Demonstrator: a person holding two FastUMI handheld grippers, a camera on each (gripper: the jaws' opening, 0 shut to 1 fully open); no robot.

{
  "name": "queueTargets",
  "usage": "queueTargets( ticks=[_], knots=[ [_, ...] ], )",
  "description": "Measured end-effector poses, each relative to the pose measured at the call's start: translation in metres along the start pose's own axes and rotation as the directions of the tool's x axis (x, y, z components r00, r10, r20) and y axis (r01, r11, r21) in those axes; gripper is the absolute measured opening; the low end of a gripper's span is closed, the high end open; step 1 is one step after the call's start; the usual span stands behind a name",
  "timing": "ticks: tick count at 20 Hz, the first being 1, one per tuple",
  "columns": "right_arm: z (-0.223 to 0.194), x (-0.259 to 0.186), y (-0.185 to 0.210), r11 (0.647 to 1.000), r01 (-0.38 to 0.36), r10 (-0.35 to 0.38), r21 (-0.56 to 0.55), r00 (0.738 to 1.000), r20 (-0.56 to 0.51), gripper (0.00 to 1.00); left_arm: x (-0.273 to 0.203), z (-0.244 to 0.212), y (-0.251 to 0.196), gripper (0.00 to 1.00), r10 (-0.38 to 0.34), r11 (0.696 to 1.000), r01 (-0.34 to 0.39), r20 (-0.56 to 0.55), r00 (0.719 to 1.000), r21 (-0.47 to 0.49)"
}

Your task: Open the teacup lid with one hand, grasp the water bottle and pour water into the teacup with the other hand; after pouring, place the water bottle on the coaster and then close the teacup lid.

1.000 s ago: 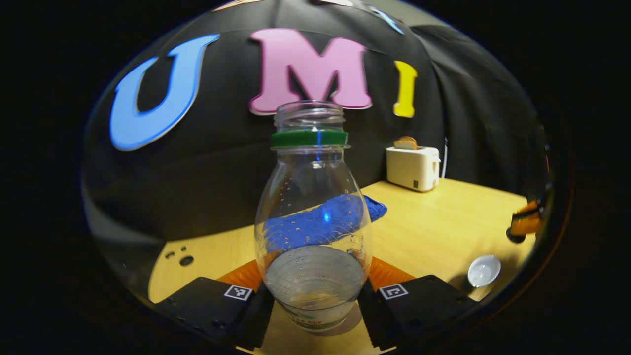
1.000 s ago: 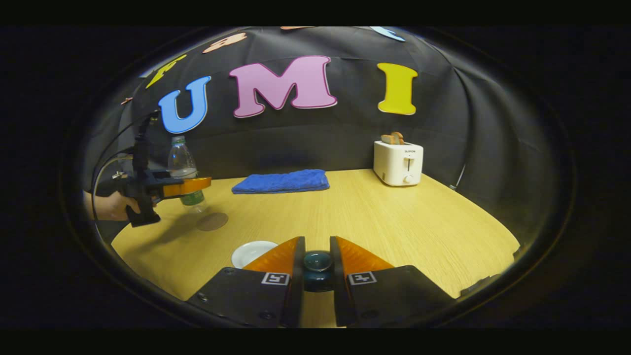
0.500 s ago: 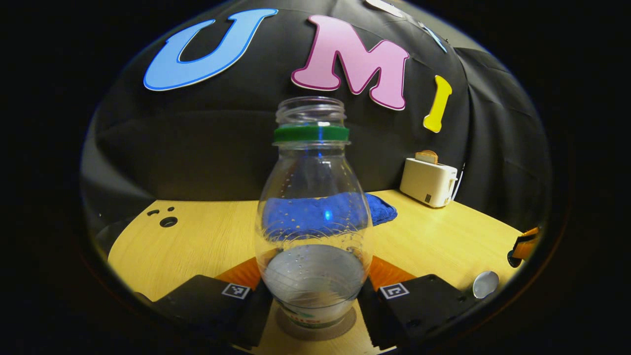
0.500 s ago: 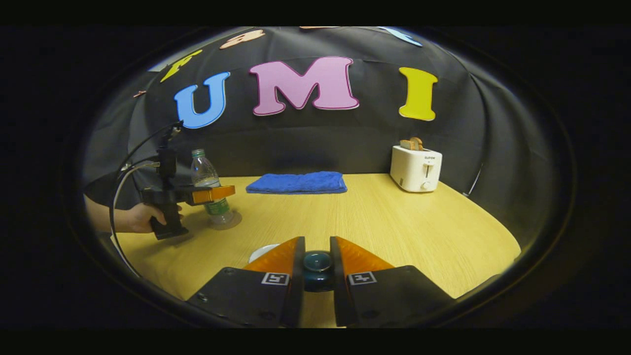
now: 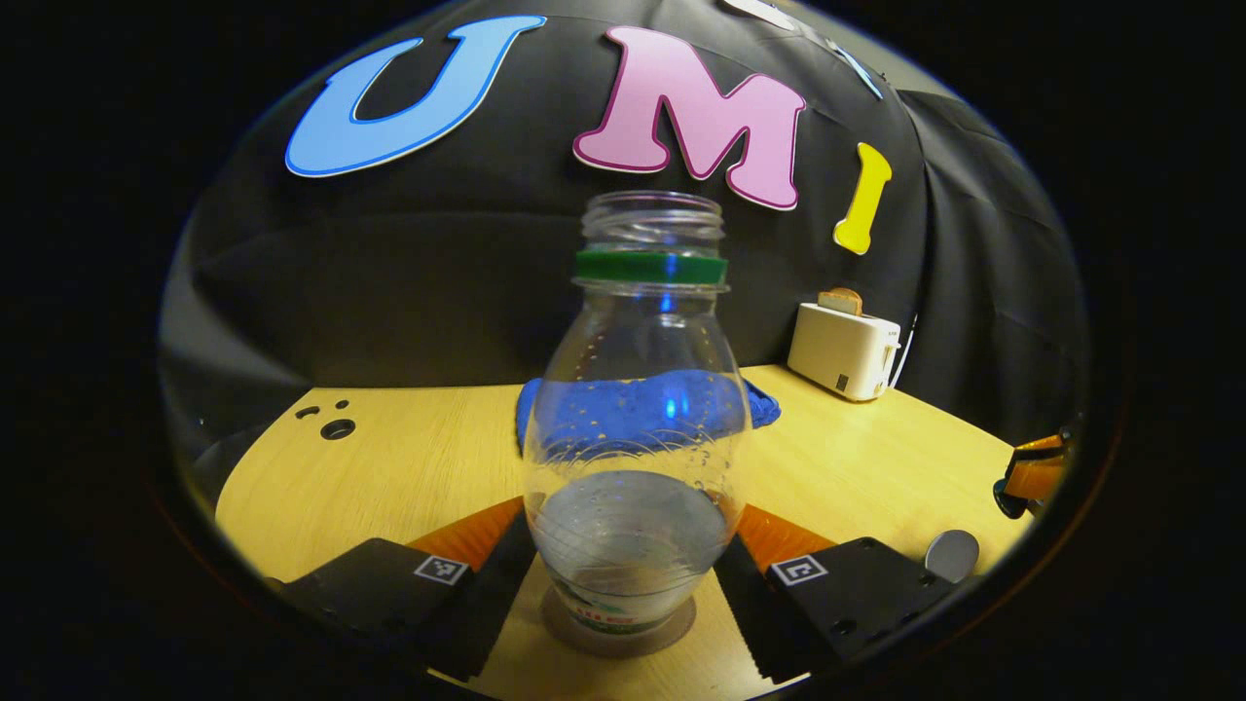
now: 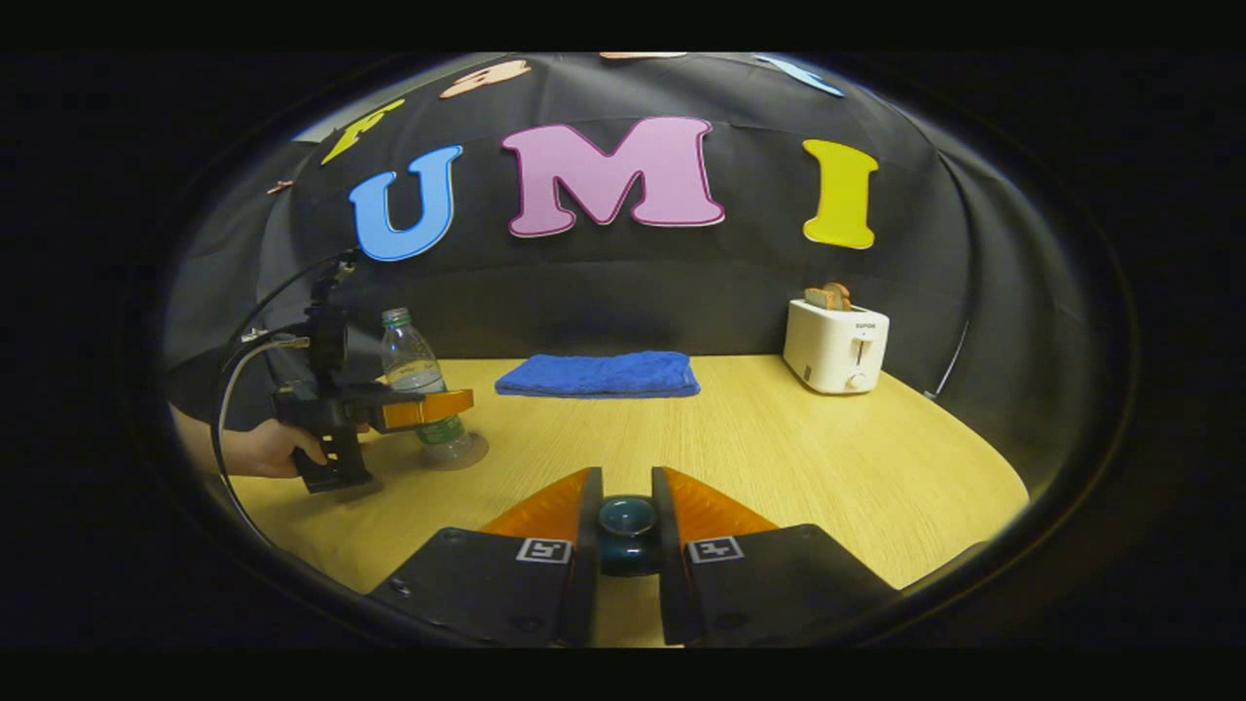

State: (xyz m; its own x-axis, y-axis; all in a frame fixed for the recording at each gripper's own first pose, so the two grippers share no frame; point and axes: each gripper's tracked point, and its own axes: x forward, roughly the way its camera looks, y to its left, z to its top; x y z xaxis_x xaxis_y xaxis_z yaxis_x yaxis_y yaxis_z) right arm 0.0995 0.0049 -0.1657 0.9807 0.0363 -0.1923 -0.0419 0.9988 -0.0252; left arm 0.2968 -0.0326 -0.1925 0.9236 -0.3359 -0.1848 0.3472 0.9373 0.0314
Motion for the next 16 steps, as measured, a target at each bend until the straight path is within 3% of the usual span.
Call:
queueTargets(
  ticks=[2,4,8,9,11,14,16],
  knots=[
    [0.003,0.000,0.001,1.000,-0.001,0.001,0.002,1.000,0.005,0.24,-0.010,-0.003,-0.001,0.97,0.003,1.000,-0.003,-0.011,1.000,0.003],
    [0.002,0.000,0.003,1.000,-0.005,0.005,0.002,1.000,0.003,0.34,-0.024,-0.008,-0.004,0.97,-0.007,1.000,0.007,-0.029,1.000,-0.010],
    [-0.008,0.006,0.020,0.998,-0.056,0.056,-0.001,0.998,-0.010,0.24,-0.073,-0.016,-0.001,0.97,0.010,1.000,-0.010,-0.037,0.999,-0.006],
    [-0.011,0.007,0.024,0.998,-0.070,0.070,-0.004,0.997,-0.008,0.28,-0.086,-0.017,-0.001,0.97,0.014,1.000,-0.015,-0.036,0.999,-0.011],
    [-0.017,0.012,0.033,0.996,-0.086,0.086,-0.011,0.996,-0.002,0.28,-0.109,-0.017,-0.001,0.97,0.022,0.998,-0.024,-0.040,0.999,-0.055],
    [-0.034,0.019,0.040,0.996,-0.092,0.092,-0.016,0.995,-0.026,0.24,-0.144,-0.013,0.008,0.94,0.058,0.978,-0.064,-0.036,0.998,-0.197],
    [-0.038,0.022,0.041,0.996,-0.089,0.088,-0.016,0.996,-0.024,0.28,-0.168,-0.006,0.015,0.95,0.084,0.965,-0.086,-0.019,0.996,-0.247]
  ],
)
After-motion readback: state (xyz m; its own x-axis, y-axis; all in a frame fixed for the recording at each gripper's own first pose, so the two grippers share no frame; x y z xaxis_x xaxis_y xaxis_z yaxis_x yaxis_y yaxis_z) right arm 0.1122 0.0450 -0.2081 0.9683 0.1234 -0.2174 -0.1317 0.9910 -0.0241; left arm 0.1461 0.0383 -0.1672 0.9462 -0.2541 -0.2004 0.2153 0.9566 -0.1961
